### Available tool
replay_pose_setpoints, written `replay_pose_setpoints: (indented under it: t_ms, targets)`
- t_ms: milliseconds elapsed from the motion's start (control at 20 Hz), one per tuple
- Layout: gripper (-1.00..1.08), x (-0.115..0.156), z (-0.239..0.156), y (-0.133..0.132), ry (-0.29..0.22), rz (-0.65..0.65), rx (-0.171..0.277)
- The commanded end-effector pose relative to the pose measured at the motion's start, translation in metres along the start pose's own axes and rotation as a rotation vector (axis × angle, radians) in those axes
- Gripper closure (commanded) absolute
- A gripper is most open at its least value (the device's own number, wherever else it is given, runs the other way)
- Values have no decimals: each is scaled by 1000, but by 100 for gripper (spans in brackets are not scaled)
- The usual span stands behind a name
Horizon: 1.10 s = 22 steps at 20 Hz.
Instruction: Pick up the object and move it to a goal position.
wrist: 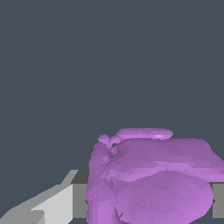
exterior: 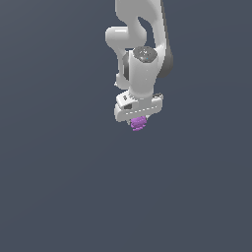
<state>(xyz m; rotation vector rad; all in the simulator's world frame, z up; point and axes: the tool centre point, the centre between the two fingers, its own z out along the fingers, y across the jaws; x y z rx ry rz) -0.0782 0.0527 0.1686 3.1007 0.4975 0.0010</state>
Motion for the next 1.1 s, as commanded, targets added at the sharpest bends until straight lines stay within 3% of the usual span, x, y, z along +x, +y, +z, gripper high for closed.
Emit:
replay_pose_setpoints:
  t_ms: [0, 550, 1050]
  targets:
    - [108, -5, -25, -7, 0, 0, 0]
    - [108, -18, -110, -30, 0, -1, 1]
    - [108, -20, -136, -37, 0, 0, 1]
